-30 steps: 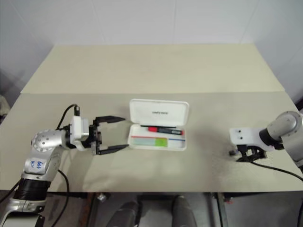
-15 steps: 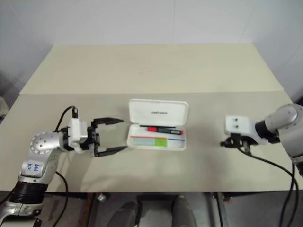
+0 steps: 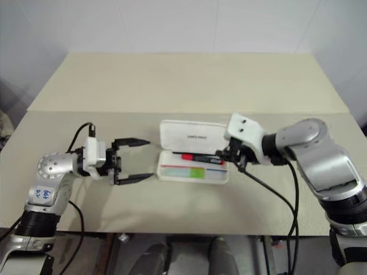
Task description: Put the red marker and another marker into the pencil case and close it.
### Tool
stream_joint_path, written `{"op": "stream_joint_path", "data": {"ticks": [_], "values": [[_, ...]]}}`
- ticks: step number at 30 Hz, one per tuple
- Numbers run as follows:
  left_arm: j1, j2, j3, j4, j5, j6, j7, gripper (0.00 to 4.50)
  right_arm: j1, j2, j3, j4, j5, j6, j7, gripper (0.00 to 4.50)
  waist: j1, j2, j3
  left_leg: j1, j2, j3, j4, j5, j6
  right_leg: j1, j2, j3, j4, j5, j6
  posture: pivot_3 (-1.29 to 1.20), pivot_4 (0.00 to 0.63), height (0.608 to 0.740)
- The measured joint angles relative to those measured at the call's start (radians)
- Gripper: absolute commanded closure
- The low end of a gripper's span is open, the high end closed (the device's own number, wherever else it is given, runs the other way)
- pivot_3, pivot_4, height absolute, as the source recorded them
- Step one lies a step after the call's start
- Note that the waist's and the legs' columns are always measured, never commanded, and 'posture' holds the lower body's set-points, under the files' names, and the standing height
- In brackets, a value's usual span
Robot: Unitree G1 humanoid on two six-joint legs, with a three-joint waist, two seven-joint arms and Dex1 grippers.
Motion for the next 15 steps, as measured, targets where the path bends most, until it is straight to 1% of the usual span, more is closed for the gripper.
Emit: {"op": "stream_joint_path", "data": {"ticks": [9,15], "values": [[-0.026,-0.003,0.001,0.059,-0.021,-0.025,-0.104,0.0,-0.028,0.0,0.116,-0.035,0.016,0.022,-0.026,4.14,-0.005,0.0,0.0,0.0,0.001,0.0,0.0,0.0,0.0,0.0,0.001,0.0,0.001,0.0,0.0,0.0,0.15,0.74],[-0.021,0.0,0.026,0.058,-0.057,-0.024,-0.123,0.0,-0.036,0.0,0.189,-0.039,0.011,0.018,-0.044,4.14,-0.006,0.0,0.0,0.0,0.001,0.0,0.0,0.0,0.0,-0.001,0.001,0.0,0.001,0.0,0.0,0.0,0.15,0.74]]}}
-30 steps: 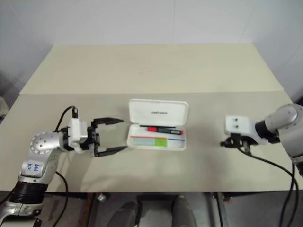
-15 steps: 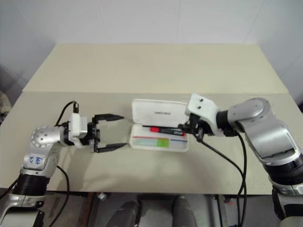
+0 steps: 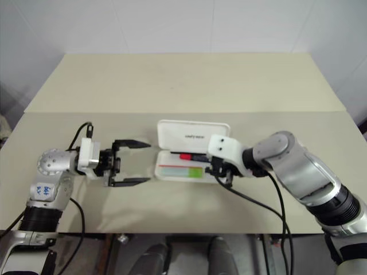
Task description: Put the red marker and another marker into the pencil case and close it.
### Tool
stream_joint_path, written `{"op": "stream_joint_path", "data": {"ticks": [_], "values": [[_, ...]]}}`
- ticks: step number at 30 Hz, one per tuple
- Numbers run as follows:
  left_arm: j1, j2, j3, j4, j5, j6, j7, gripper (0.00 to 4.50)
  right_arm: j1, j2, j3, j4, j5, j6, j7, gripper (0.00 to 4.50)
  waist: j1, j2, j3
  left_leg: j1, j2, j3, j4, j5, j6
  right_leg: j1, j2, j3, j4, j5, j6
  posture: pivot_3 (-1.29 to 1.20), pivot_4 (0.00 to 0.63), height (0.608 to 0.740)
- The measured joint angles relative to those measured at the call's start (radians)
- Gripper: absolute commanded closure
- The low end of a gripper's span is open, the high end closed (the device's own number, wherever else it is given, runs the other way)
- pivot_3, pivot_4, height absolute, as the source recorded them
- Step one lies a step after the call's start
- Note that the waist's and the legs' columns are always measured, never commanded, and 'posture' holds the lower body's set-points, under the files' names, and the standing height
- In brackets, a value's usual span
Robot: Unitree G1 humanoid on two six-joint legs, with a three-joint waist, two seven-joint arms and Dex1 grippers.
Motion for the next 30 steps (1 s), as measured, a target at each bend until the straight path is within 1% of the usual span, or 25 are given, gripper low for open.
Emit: {"op": "stream_joint_path", "data": {"ticks": [7,12,20,29,30], "values": [[0.032,0.053,0.063,0.004,0.0,-0.002,-0.005,0.0,-0.001,0.0,0.058,-0.005,-0.017,-0.012,-0.019,4.14,0.001,0.0,0.0,0.0,0.0,0.0,0.0,0.0,0.0,0.0,0.0,0.0,0.0,0.0,0.0,0.0,0.15,0.74],[0.034,0.055,0.069,0.004,0.001,-0.004,-0.002,0.0,-0.025,0.001,0.083,0.032,-0.036,-0.035,-0.02,4.14,0.001,0.0,0.0,0.0,0.0,0.0,0.0,0.0,0.0,0.0,0.0,0.0,0.0,0.0,0.0,0.0,0.15,0.74],[0.035,0.055,0.069,0.004,0.004,-0.005,0.016,0.0,-0.037,0.001,0.087,0.097,-0.074,-0.086,-0.019,4.14,0.0,0.0,0.0,0.0,0.0,0.0,-0.001,0.0,0.0,0.0,0.0,0.0,0.0,0.0,0.0,0.0,0.15,0.74],[0.035,0.053,0.068,0.004,0.011,-0.011,0.028,0.0,-0.038,0.001,0.086,0.098,-0.081,-0.091,-0.005,1.14,0.0,0.0,0.0,0.0,0.0,0.0,-0.001,0.0,0.0,0.0,0.0,0.0,0.0,0.0,0.0,0.0,0.15,0.74],[0.035,0.052,0.068,0.004,0.013,-0.012,0.028,0.0,-0.038,0.001,0.083,0.094,-0.075,-0.089,-0.004,0.73,0.0,0.0,0.0,0.0,0.0,0.0,-0.001,0.0,0.0,0.0,0.0,0.0,0.0,0.0,0.0,0.0,0.15,0.74]]}}
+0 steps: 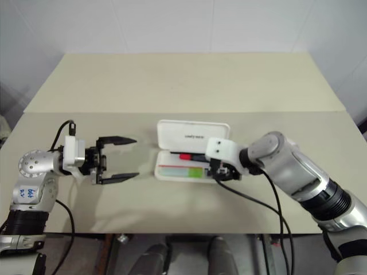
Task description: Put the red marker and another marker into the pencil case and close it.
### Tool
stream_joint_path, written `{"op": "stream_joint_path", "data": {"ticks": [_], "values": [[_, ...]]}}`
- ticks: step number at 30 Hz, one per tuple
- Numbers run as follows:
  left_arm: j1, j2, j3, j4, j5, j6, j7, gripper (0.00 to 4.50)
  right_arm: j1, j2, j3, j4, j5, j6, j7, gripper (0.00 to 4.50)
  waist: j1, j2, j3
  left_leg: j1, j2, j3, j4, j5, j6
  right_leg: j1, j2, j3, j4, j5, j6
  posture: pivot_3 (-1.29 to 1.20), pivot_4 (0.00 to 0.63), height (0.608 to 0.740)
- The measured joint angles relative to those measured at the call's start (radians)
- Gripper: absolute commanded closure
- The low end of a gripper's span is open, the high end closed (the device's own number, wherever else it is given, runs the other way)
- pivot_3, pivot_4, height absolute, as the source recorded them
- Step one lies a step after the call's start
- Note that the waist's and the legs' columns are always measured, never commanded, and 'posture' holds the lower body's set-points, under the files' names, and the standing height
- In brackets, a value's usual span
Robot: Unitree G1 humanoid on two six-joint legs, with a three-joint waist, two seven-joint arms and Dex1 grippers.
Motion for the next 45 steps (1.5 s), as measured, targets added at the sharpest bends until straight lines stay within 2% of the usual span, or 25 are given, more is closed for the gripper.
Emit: {"op": "stream_joint_path", "data": {"ticks": [2,3,6,9,13,19,26,32,33,36,41,45], "values": [[0.0,-0.003,0.0,0.001,0.004,-0.005,0.001,0.0,0.0,0.004,-0.01,-0.01,0.015,0.006,0.0,0.1,0.0,0.0,0.0,0.0,0.0,0.0,0.0,0.0,0.0,0.0,0.0,0.0,0.0,0.0,0.0,0.0,0.15,0.74],[-0.002,-0.006,0.0,0.003,0.005,-0.01,0.002,0.0,0.0,0.011,-0.017,-0.013,0.022,0.01,-0.002,0.05,0.0,0.0,0.0,0.0,0.0,0.0,0.0,0.0,0.0,0.0,0.0,0.0,0.0,0.0,0.0,0.0,0.15,0.74],[-0.027,-0.016,-0.002,0.04,0.012,-0.023,0.01,0.0,0.001,0.05,-0.069,-0.03,0.058,0.019,-0.014,0.05,0.001,0.0,0.0,0.0,0.0,0.0,0.0,0.0,0.0,0.0,0.0,0.0,0.0,0.0,0.0,0.0,0.15,0.74],[-0.069,-0.033,-0.005,0.087,0.038,-0.058,0.027,0.0,0.036,0.106,-0.187,-0.038,0.107,0.008,-0.054,0.05,0.003,0.0,0.0,0.0,0.0,-0.001,0.0,0.0,0.0,0.0,0.0,0.0,0.0,0.0,0.0,0.0,0.15,0.74],[-0.139,-0.047,-0.012,0.184,0.079,-0.108,0.053,0.0,0.173,0.16,-0.368,-0.064,0.174,-0.105,-0.094,0.05,0.008,-0.002,-0.001,0.0,0.0,-0.001,-0.001,0.0,0.0,0.001,0.0,-0.002,-0.002,0.0,0.0,0.0,0.15,0.74],[-0.275,-0.078,-0.022,0.366,0.117,-0.18,0.059,0.0,0.348,0.192,-0.502,-0.06,0.216,-0.286,-0.121,0.05,0.004,-0.002,-0.001,0.0,-0.001,-0.001,-0.001,0.0,0.0,0.001,0.0,-0.002,-0.001,0.0,0.0,0.0,0.15,0.74],[-0.506,-0.11,-0.028,0.698,0.184,-0.263,0.058,2.27,0.463,0.19,-0.63,-0.017,0.264,-0.468,-0.085,0.0,-0.002,-0.002,-0.001,0.001,-0.001,-0.001,0.0,0.001,0.001,0.002,0.0,-0.001,0.001,0.001,0.001,0.0,0.15,0.74],[-0.631,-0.123,-0.05,0.935,0.249,-0.308,0.044,4.29,0.468,0.156,-0.673,0.031,0.278,-0.534,-0.068,0.0,0.002,-0.003,0.0,0.0,-0.001,-0.001,0.001,0.001,0.001,0.002,0.0,-0.001,0.001,0.001,0.001,0.0,0.15,0.74],[-0.654,-0.123,-0.054,0.968,0.263,-0.308,0.048,4.47,0.466,0.152,-0.678,0.044,0.279,-0.542,-0.068,0.0,0.002,-0.003,0.0,0.0,-0.001,-0.001,0.001,0.001,0.001,0.002,0.0,-0.001,0.001,0.001,0.002,0.0,0.15,0.74],[-0.743,-0.123,-0.086,1.094,0.348,-0.304,0.136,4.47,0.468,0.134,-0.72,0.104,0.303,-0.569,-0.044,0.0,0.002,-0.004,0.0,0.0,-0.001,-0.001,0.001,0.001,0.001,0.002,0.0,-0.001,0.0,0.001,0.002,0.0,0.15,0.74],[-0.789,-0.143,-0.102,1.184,0.44,-0.305,0.292,4.47,0.481,0.145,-0.809,0.16,0.387,-0.635,0.0,0.0,0.0,-0.004,0.0,0.0,-0.001,-0.001,0.0,0.001,0.001,0.002,0.0,-0.001,0.002,0.001,0.002,0.0,0.15,0.74],[-0.814,-0.201,-0.108,1.223,0.479,-0.3,0.313,4.47,0.531,0.076,-0.808,0.215,0.378,-0.683,0.091,0.0,0.005,-0.004,0.001,0.0,-0.002,-0.001,0.001,0.001,0.001,0.002,0.0,-0.001,0.0,0.001,0.002,0.0,0.15,0.74]]}}
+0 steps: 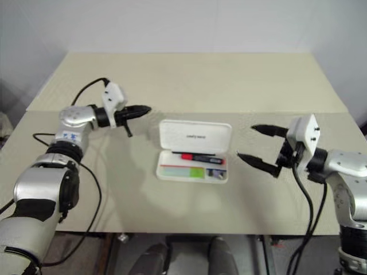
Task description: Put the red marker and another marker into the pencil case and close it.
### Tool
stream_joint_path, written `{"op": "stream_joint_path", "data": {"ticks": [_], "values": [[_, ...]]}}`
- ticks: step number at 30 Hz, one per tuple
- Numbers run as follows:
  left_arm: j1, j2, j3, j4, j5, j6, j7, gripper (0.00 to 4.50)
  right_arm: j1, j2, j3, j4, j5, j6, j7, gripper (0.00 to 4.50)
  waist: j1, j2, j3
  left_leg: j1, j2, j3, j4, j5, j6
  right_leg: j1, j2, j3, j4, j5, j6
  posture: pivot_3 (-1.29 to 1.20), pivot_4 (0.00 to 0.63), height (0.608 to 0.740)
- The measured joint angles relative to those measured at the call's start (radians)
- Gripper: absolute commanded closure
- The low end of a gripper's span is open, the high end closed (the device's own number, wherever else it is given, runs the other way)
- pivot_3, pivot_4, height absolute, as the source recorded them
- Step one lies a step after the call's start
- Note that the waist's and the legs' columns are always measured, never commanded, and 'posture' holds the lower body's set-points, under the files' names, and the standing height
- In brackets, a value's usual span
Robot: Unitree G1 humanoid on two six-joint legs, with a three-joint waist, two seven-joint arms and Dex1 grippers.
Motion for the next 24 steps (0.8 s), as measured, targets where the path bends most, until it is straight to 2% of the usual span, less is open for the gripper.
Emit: {"op": "stream_joint_path", "data": {"ticks": [3,6,11,15,24], "values": [[-0.012,-0.06,0.008,0.018,0.003,0.031,-0.027,4.47,0.011,-0.021,0.001,0.029,-0.005,-0.017,0.032,0.0,0.0,0.0,0.0,0.0,0.0,0.0,0.002,0.0,0.0,0.0,0.0,0.0,0.0,0.0,0.001,0.0,0.15,0.74],[-0.017,-0.101,0.019,0.026,-0.005,0.085,-0.147,4.47,0.016,-0.035,-0.01,0.035,0.0,-0.009,0.026,0.0,-0.009,0.0,0.0,0.0,0.0,0.0,0.002,0.0,0.0,0.0,0.0,0.0,0.001,0.0,0.001,0.0,0.15,0.74],[-0.031,-0.105,0.02,0.026,-0.007,0.18,-0.376,4.47,0.04,-0.041,-0.052,0.03,0.05,0.033,0.012,0.0,-0.017,-0.001,0.0,0.0,0.0,0.0,0.003,0.0,0.0,0.0,0.0,0.0,0.003,0.0,0.001,0.0,0.15,0.74],[-0.038,-0.087,0.032,0.026,-0.011,0.212,-0.479,4.47,0.078,-0.066,-0.074,0.03,0.074,0.045,0.04,0.0,-0.02,-0.001,0.001,0.0,0.0,0.0,0.007,0.0,0.0,0.001,0.0,0.0,0.004,0.0,0.001,0.0,0.15,0.74],[-0.043,-0.065,0.027,0.02,-0.015,0.212,-0.515,4.47,0.088,-0.079,-0.103,0.055,0.137,0.011,0.185,0.0,-0.026,-0.001,0.001,0.0,0.0,0.0,0.01,0.0,0.001,0.002,0.0,0.0,0.005,0.002,0.003,0.0,0.15,0.74]]}}
